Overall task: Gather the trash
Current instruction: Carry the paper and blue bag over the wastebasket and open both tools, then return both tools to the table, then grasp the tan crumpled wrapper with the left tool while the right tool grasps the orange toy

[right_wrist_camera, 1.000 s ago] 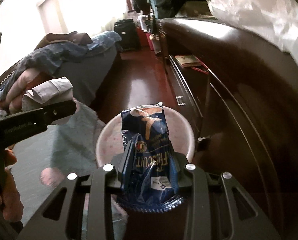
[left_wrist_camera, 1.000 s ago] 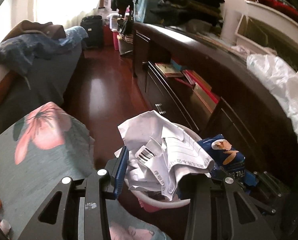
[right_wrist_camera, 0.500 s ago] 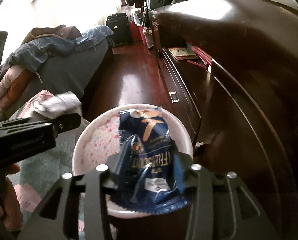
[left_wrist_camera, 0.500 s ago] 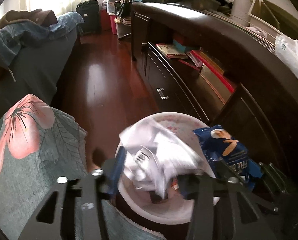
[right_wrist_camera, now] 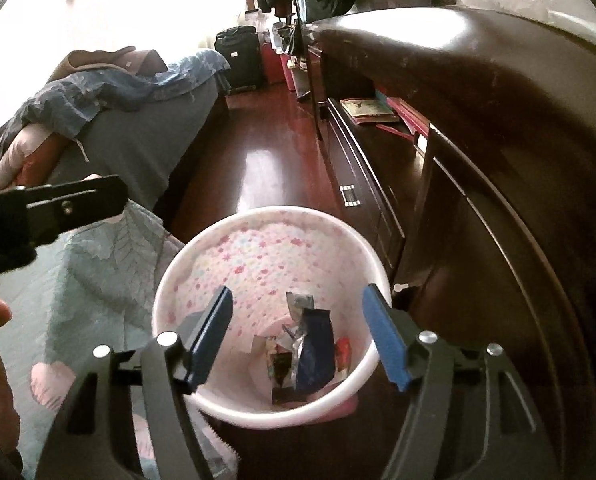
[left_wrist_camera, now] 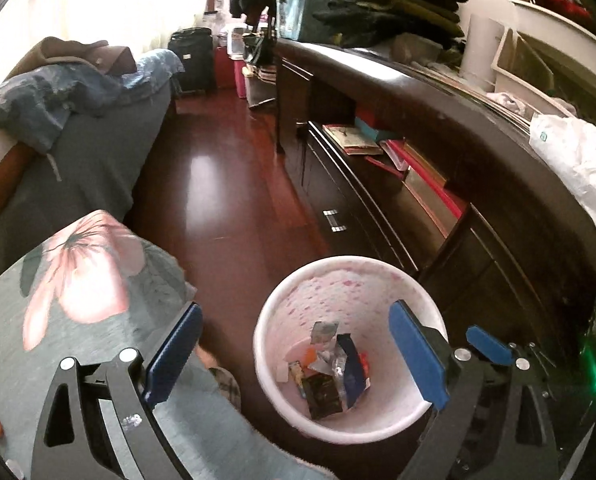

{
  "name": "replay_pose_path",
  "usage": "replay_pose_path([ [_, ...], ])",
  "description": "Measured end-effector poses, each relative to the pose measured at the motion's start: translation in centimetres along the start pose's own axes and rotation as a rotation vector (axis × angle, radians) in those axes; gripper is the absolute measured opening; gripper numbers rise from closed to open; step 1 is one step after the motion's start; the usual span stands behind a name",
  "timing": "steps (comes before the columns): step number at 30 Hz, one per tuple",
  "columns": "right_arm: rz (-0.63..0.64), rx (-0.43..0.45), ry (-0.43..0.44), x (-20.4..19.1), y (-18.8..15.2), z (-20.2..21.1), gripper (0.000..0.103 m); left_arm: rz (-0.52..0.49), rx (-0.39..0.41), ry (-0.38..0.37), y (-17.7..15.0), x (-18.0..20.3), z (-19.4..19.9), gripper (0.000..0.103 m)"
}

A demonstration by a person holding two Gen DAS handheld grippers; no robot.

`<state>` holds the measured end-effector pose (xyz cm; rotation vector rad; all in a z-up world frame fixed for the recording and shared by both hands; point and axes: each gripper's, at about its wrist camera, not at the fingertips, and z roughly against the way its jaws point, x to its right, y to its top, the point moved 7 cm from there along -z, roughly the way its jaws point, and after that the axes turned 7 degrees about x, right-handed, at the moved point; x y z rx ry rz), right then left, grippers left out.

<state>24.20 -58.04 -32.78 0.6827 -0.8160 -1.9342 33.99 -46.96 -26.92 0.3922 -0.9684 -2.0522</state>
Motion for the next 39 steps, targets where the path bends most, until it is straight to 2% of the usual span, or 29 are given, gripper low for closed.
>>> replay_pose_path([
  [7,0.03,0.007,0.046,-3.4,-0.2,2.9,0.078,0.017,0.035,0.08,-0.9,-3.0,3.9,0.097],
  [11,0.069,0.011,0.084,-6.7,-0.3,4.9,0.084,0.038,0.056,0.156,-1.7,-6.1,6.6,0.098],
  [17,0.172,0.015,0.185,-12.9,-0.8,7.4,0.087,0.125,0.073,0.292,-3.4,-13.2,10.7,0.099],
  [23,0.281,0.013,0.281,-19.3,-1.6,9.3,0.088,0.221,0.027,0.453,-5.5,-22.3,12.3,0.099],
  [26,0.33,0.018,0.309,-22.1,-1.9,9.9,0.088,0.272,-0.008,0.488,-6.4,-26.7,11.8,0.099],
  [28,0.35,0.018,0.321,-23.6,-2.1,10.1,0.088,0.317,-0.044,0.48,-7.1,-28.9,10.8,0.099],
  [31,0.389,0.024,0.345,-26.1,-2.3,10.4,0.088,0.43,-0.091,0.407,-8.5,-31.5,9.1,0.098],
  [33,0.405,0.026,0.357,-27.2,-2.5,10.4,0.088,0.462,-0.103,0.382,-9.0,-32.2,8.6,0.095],
  [36,0.421,0.023,0.378,-28.9,-2.5,10.4,0.088,0.451,-0.114,0.396,-9.5,-32.5,8.1,0.082],
  [39,0.439,0.018,0.389,-30.5,-2.6,10.5,0.088,0.42,-0.112,0.432,-9.4,-32.8,8.2,0.058],
])
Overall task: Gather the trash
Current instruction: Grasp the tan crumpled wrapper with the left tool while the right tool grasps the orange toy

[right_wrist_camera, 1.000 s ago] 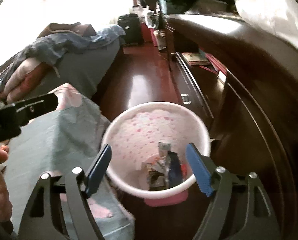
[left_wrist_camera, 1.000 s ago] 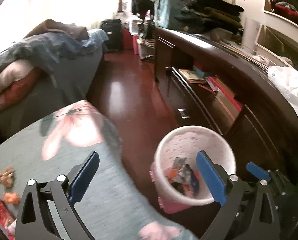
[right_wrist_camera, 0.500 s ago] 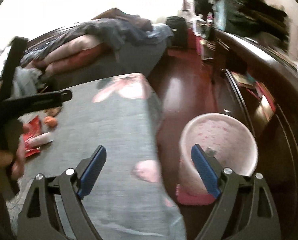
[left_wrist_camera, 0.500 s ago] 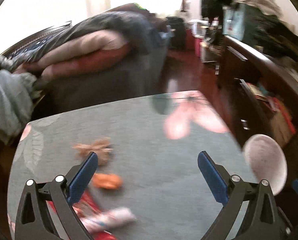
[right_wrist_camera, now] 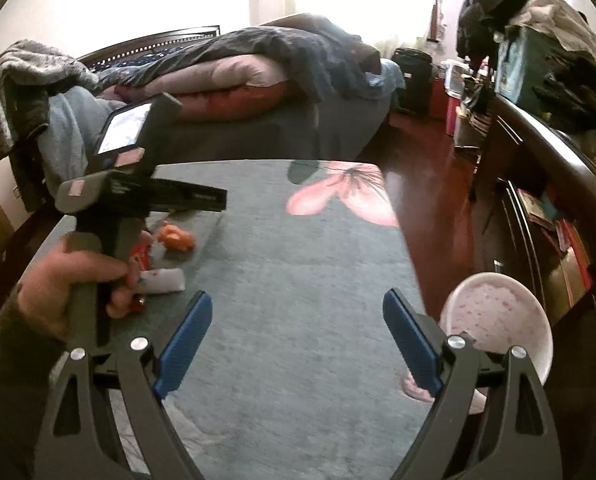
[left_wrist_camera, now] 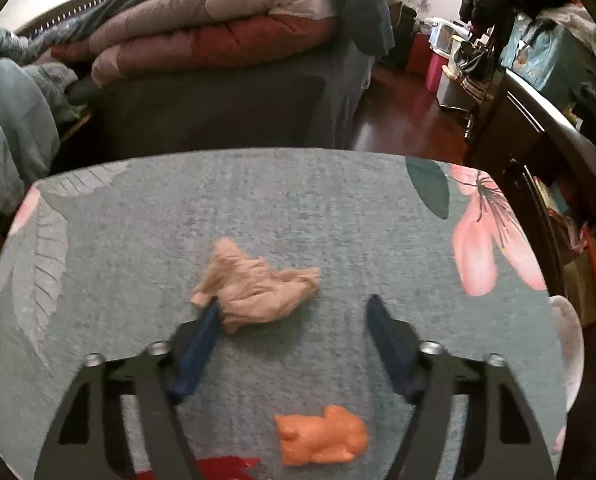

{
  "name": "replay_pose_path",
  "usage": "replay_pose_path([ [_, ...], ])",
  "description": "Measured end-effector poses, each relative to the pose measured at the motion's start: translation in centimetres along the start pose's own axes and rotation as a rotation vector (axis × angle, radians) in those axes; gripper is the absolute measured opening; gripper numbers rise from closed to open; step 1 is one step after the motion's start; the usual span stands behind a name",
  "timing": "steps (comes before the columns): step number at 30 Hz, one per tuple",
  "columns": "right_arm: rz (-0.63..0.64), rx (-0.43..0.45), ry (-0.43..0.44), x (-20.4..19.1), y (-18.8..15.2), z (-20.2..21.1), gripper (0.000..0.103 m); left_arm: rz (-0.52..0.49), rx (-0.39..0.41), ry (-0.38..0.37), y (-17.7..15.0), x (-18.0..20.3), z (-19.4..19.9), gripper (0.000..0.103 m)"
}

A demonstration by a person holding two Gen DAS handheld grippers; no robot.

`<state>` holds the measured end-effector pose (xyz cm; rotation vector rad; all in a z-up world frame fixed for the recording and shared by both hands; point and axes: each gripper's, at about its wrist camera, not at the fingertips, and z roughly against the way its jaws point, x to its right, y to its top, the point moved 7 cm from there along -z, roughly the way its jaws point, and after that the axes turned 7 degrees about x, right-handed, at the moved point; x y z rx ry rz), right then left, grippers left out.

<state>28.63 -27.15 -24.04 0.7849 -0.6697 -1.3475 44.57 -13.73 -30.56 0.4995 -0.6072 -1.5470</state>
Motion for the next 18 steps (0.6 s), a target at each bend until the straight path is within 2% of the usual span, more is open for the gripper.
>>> replay_pose_path([
  [2,-0.001,0.004,0.02,-1.2,0.4,-0.4,0.088,-0.004,0.006,0.01,0.1,-0.4,0.2,0.029],
  [3,0.002,0.003,0.031,-1.8,0.7,-0.6,0.088,0.008,0.004,-0.006,0.1,-0.8,0.2,0.024],
  [5,0.01,-0.002,0.045,-3.0,1.2,-1.2,0.088,0.046,0.008,-0.045,0.4,-1.7,0.6,0.022],
  [10,0.034,-0.029,0.111,-6.4,2.6,-3.8,0.088,0.065,0.11,-0.022,1.6,-5.1,4.5,0.021],
  [18,0.057,-0.132,0.136,-10.0,3.7,-10.8,0.087,0.096,0.151,-0.028,1.5,-9.1,8.0,0.022],
])
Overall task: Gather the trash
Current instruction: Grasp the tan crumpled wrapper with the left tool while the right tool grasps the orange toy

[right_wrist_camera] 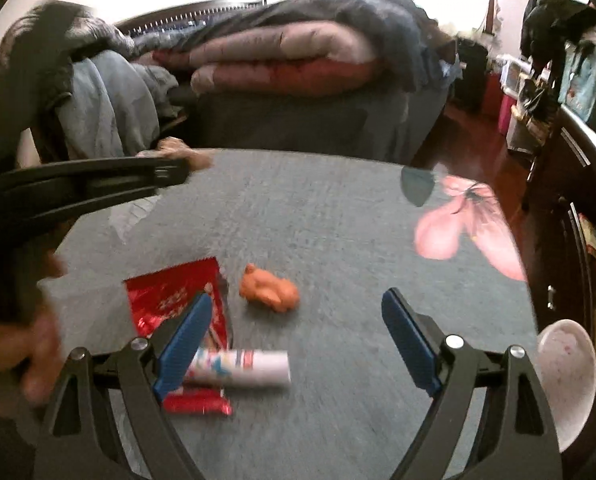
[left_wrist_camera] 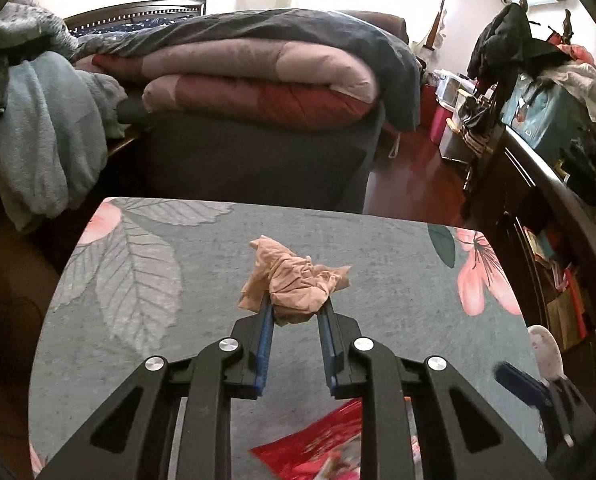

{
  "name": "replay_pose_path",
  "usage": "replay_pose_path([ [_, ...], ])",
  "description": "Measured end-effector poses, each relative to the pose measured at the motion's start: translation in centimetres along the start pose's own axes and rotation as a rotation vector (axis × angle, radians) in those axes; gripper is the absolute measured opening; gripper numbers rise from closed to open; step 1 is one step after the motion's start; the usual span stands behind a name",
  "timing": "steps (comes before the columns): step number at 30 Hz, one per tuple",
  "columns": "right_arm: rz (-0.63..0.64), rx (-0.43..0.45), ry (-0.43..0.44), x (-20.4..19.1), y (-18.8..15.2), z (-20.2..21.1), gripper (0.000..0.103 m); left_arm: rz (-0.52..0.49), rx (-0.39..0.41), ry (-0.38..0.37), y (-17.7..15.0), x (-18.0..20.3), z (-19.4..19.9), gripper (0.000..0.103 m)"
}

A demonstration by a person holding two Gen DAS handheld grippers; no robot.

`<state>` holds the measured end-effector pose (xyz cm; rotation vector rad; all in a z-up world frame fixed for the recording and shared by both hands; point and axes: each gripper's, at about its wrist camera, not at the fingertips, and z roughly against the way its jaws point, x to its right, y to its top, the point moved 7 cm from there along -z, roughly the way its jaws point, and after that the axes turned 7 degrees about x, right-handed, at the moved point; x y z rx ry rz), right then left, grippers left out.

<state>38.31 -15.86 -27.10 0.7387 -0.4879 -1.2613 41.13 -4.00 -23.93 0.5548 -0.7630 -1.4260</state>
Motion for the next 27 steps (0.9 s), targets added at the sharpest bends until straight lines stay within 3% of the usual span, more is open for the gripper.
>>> replay_pose_path([
  [2,-0.007,-0.034,-0.001,-0.1,0.0,-1.6,0.084,0.0,-0.001,-0.002,-0.1,-0.5,0.2,0.022],
  [4,-0.012,-0.067,0.0,-0.3,0.0,-2.9,0.073,0.0,-0.008,-0.006,-0.3,-0.8,0.3,0.022],
  [8,-0.021,-0.103,0.0,-0.7,-0.3,-4.5,0.066,0.005,-0.009,-0.012,-0.5,-1.5,0.4,0.022],
  [12,-0.007,-0.126,-0.002,-1.4,-0.6,-5.2,0.042,0.013,-0.011,-0.02,-0.6,-1.9,0.2,0.022],
  [19,0.012,-0.104,-0.027,-1.5,-0.6,-4.5,0.041,0.008,-0.008,-0.002,-0.8,-2.1,0.3,0.022],
  [27,-0.051,-0.058,-0.037,1.0,-0.9,-1.2,0.041,0.008,0.004,0.005,-1.0,-1.7,1.8,0.022],
])
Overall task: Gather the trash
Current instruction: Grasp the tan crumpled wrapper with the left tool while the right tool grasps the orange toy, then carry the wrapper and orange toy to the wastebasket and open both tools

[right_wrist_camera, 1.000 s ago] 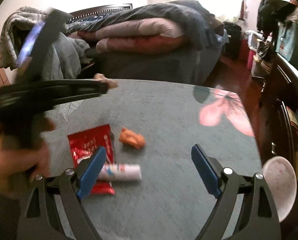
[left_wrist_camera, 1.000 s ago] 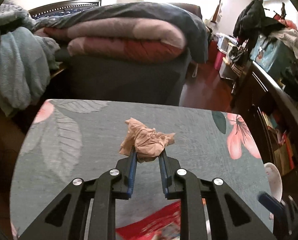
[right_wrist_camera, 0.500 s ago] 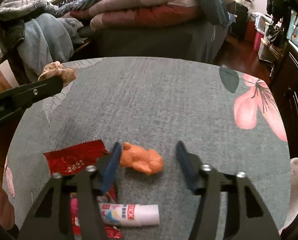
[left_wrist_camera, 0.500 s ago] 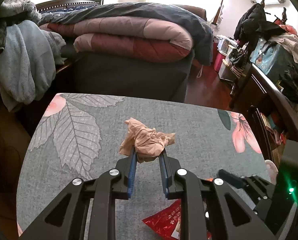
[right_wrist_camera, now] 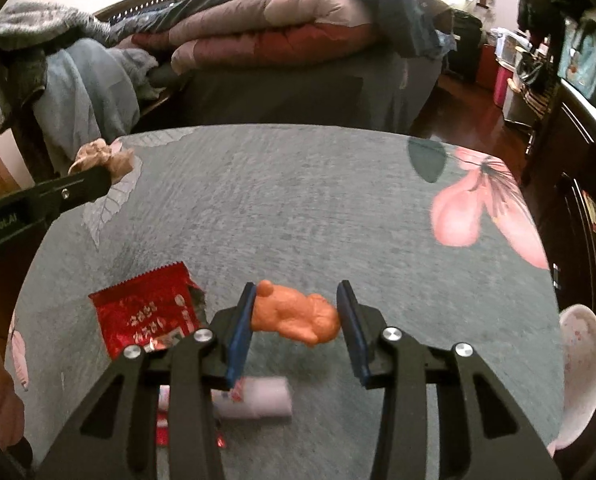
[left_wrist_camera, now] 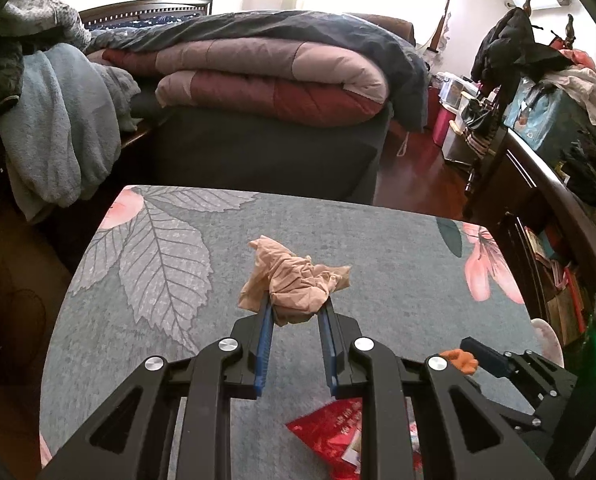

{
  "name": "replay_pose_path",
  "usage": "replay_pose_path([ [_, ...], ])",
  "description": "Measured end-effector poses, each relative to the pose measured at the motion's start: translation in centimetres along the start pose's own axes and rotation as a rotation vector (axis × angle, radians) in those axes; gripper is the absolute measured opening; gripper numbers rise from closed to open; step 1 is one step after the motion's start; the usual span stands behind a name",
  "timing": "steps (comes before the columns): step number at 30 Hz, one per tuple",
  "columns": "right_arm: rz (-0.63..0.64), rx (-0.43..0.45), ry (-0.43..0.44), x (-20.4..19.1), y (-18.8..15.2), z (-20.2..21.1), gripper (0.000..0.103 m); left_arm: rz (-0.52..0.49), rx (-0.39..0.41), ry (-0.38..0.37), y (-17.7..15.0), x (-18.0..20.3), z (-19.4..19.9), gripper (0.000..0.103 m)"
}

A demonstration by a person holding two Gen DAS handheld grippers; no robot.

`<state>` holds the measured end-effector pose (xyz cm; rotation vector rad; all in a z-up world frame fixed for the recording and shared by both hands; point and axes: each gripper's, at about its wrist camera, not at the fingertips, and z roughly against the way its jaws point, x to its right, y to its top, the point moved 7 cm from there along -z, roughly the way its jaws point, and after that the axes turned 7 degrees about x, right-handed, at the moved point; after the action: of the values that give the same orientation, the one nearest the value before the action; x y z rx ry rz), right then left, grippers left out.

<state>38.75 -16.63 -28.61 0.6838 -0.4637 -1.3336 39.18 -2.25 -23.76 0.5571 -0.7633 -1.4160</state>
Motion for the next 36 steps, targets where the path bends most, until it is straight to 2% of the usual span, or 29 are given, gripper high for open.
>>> replay_pose_path([
  [7,-0.067,0.074,0.006,2.4,-1.0,4.9,0.042,-0.021,0.032,-0.038,-0.1,2.7,2.4,0.022],
  [16,-0.131,0.164,-0.026,5.9,-3.2,10.9,0.042,-0.06,0.058,-0.11,-0.8,7.4,5.2,0.023],
  [25,-0.196,0.21,-0.048,9.1,-5.2,14.3,0.042,-0.123,0.075,-0.177,-1.4,12.6,6.8,0.023],
  [36,-0.303,0.235,-0.106,16.0,-8.5,17.0,0.042,-0.217,0.05,-0.254,-2.9,20.2,6.8,0.023],
])
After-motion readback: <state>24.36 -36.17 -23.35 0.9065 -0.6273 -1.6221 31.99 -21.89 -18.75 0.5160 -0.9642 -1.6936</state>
